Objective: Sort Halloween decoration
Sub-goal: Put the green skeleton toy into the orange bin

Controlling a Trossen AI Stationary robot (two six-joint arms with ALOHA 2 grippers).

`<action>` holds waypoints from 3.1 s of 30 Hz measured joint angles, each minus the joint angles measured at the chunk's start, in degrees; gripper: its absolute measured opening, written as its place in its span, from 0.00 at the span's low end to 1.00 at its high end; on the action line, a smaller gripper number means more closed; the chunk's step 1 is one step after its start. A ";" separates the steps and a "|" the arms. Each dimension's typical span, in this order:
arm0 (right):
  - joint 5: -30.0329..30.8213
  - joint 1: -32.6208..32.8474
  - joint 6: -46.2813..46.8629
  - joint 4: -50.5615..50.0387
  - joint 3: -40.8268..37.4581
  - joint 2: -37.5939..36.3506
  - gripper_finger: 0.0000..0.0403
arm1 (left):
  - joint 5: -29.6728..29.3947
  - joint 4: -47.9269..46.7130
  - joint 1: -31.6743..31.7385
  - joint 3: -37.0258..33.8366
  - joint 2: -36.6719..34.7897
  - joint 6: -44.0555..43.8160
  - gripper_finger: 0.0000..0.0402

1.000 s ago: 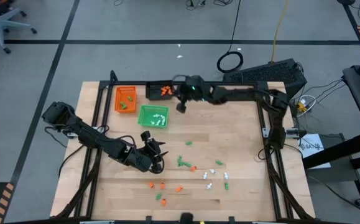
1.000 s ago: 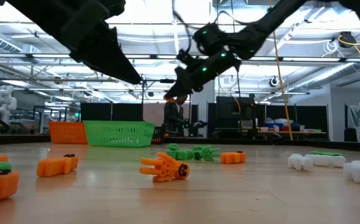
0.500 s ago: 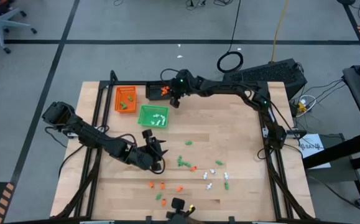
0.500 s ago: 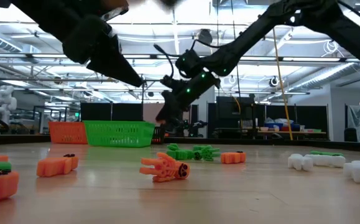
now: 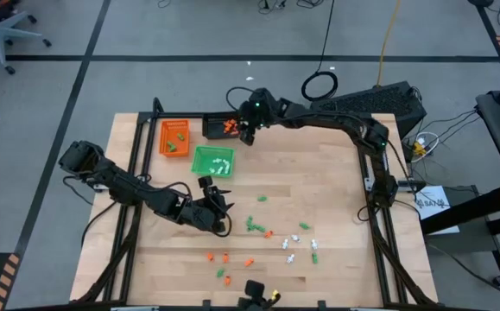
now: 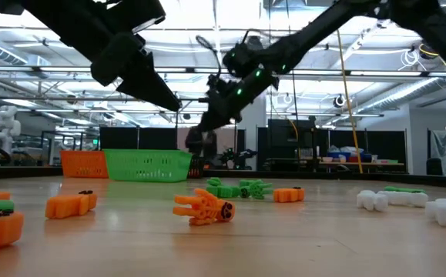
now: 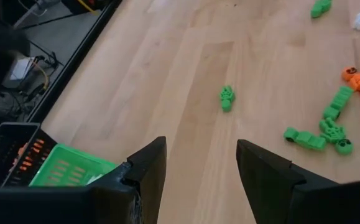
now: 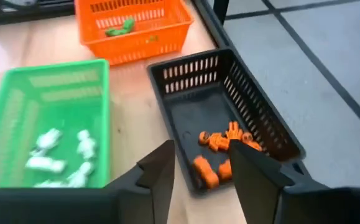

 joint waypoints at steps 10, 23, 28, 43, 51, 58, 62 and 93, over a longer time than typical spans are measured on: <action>-4.36 7.17 -3.82 -31.46 -1.28 -13.58 0.31 | 0.00 0.02 0.39 0.00 0.00 -0.35 0.48; 10.13 21.70 10.53 -21.15 -31.82 -37.41 0.31 | 8.40 0.00 0.29 0.04 0.00 -6.05 0.48; 19.53 28.86 18.41 -6.77 -46.87 -44.02 0.31 | 11.33 0.02 -0.10 0.04 0.00 -6.47 0.48; 37.50 45.41 24.41 27.03 -64.65 -37.72 0.31 | 18.51 15.76 -1.59 0.08 8.60 -8.64 0.48; 37.96 46.84 24.40 33.27 -64.65 -31.59 0.31 | 16.52 23.42 -3.53 2.96 17.45 -12.32 0.41; 38.09 47.10 23.76 34.47 -64.63 -31.28 0.31 | 11.73 22.86 -2.81 4.38 19.89 -15.39 0.33; 38.24 47.04 22.92 34.92 -64.61 -31.34 0.31 | 9.78 21.79 -1.61 4.37 19.89 -19.47 0.30; 39.25 47.01 21.36 36.49 -64.61 -31.34 0.31 | 7.60 26.15 -0.87 6.04 29.67 -34.88 0.35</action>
